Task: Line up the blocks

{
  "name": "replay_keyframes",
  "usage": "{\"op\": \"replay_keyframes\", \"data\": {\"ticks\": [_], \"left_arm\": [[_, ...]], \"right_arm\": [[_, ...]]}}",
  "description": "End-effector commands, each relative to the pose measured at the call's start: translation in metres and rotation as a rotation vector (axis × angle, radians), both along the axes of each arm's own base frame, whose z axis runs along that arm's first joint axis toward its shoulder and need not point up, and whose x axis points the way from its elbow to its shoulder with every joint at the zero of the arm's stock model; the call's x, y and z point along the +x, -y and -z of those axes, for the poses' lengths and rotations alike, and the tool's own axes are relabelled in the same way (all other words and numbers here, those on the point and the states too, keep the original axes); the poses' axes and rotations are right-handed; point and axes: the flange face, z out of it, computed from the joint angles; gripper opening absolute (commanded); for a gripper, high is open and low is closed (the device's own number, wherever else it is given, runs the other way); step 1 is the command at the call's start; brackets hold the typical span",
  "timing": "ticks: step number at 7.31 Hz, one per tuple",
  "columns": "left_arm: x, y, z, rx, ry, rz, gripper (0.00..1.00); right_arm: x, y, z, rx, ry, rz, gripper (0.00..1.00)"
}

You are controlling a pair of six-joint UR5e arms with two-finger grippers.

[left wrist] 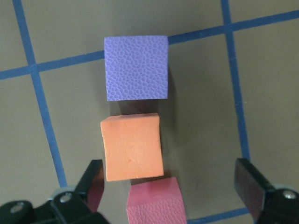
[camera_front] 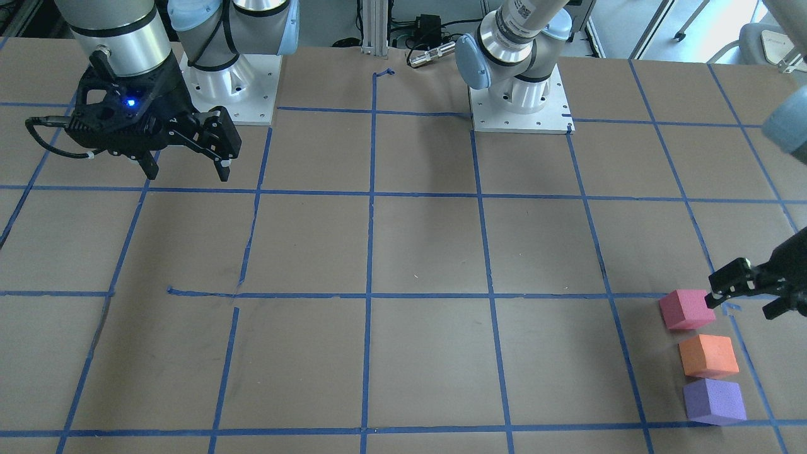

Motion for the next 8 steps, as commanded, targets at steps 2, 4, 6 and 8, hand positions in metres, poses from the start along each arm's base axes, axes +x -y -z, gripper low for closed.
{"op": "replay_keyframes", "data": {"ticks": [2,4,6,8], "left_arm": [[-0.185,-0.075,-0.146,-0.075,-0.02,-0.143,1.0],[-0.308,-0.12,-0.149,0.014,-0.046,-0.143,1.0],[-0.328,-0.128,-0.153,-0.003,-0.008,-0.155,1.0],[-0.327,-0.124,-0.151,-0.006,-0.02,-0.164,1.0]], "right_arm": [[0.0,0.0,0.0,0.0,0.0,0.0,1.0],[0.0,0.0,0.0,0.001,-0.002,-0.003,1.0],[0.001,-0.002,0.001,0.014,-0.002,-0.01,1.0],[0.002,-0.003,0.001,0.017,0.008,-0.01,1.0]]}}
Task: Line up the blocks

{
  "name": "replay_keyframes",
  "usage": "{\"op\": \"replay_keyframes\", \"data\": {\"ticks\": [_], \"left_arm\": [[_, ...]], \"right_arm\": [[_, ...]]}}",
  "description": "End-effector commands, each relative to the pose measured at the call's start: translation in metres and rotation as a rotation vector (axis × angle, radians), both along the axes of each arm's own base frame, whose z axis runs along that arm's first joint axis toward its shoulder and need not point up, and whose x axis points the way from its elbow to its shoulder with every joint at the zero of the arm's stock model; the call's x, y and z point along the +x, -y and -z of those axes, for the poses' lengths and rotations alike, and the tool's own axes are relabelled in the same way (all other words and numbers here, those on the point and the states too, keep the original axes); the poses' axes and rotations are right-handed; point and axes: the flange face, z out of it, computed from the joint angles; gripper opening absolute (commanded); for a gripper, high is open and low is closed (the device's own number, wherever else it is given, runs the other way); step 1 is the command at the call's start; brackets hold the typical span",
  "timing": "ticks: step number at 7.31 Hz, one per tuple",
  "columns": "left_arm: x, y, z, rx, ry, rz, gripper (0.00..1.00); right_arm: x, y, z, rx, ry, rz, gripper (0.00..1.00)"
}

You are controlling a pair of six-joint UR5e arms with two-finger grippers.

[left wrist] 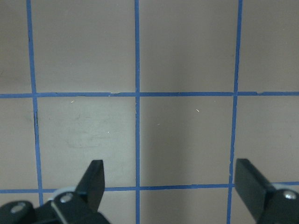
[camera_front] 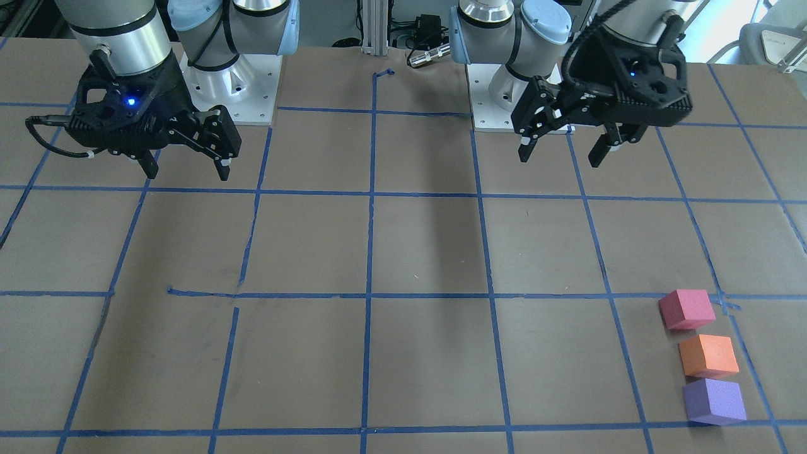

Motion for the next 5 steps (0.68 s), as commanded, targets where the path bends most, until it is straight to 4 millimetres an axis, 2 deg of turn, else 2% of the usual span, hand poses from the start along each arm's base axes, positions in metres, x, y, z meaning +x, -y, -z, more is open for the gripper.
{"op": "replay_keyframes", "data": {"ticks": [1,2,5], "left_arm": [[-0.008,0.0,0.003,-0.006,-0.004,0.01,1.0],[-0.007,-0.004,0.006,0.0,0.006,0.013,1.0],[-0.008,-0.005,0.009,0.0,0.004,0.06,1.0]], "right_arm": [[-0.001,-0.002,-0.002,0.001,0.011,0.001,1.0],[-0.001,-0.015,0.0,0.071,0.009,0.001,1.0],[-0.001,-0.018,-0.001,0.087,0.0,-0.001,1.0]]}}
